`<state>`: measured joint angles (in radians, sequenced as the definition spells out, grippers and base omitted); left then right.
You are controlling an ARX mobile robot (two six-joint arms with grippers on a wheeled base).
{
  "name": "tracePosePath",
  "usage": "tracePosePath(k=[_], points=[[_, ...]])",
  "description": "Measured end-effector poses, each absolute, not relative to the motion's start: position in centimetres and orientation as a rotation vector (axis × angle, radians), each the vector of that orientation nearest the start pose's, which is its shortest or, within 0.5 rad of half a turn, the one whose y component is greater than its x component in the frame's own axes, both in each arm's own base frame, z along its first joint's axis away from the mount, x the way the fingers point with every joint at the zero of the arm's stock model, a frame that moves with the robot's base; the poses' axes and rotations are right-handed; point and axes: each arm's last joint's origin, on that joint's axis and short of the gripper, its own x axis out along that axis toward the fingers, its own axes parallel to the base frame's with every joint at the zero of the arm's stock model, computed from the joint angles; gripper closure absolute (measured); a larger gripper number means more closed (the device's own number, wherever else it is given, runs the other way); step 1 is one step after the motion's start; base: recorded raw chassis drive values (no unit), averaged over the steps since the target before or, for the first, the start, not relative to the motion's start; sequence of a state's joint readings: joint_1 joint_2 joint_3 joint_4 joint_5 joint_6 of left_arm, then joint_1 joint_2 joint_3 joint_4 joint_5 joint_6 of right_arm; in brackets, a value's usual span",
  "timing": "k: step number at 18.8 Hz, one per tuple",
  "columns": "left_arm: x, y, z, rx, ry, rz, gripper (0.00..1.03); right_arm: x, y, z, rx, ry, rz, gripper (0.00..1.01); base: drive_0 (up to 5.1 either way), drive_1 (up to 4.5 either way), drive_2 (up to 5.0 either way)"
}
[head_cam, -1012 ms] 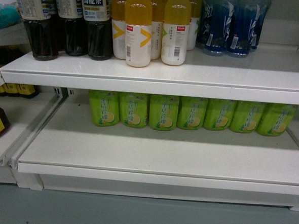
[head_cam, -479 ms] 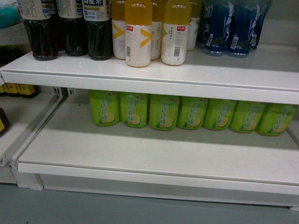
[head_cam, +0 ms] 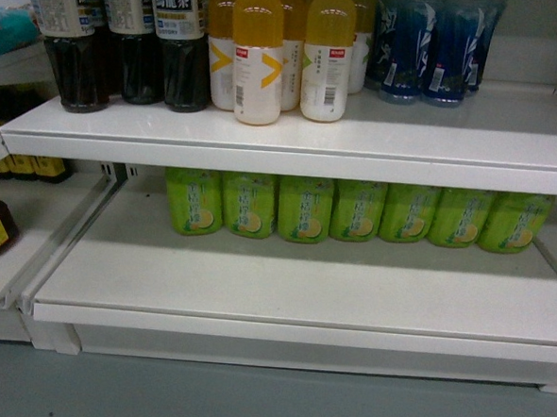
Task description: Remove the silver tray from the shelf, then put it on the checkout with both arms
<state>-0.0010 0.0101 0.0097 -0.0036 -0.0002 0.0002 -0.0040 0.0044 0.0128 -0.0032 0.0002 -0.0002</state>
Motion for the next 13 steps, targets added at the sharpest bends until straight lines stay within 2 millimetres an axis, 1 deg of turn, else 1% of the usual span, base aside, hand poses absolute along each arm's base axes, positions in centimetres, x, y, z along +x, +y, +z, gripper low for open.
tracePosePath(k=[13], points=[[9.77, -0.01, 16.57, 0.000, 0.004, -0.001, 0.05, 9.72, -0.04, 16.72, 0.000, -0.005, -0.004, 0.03, 0.0, 0.00, 0.0]])
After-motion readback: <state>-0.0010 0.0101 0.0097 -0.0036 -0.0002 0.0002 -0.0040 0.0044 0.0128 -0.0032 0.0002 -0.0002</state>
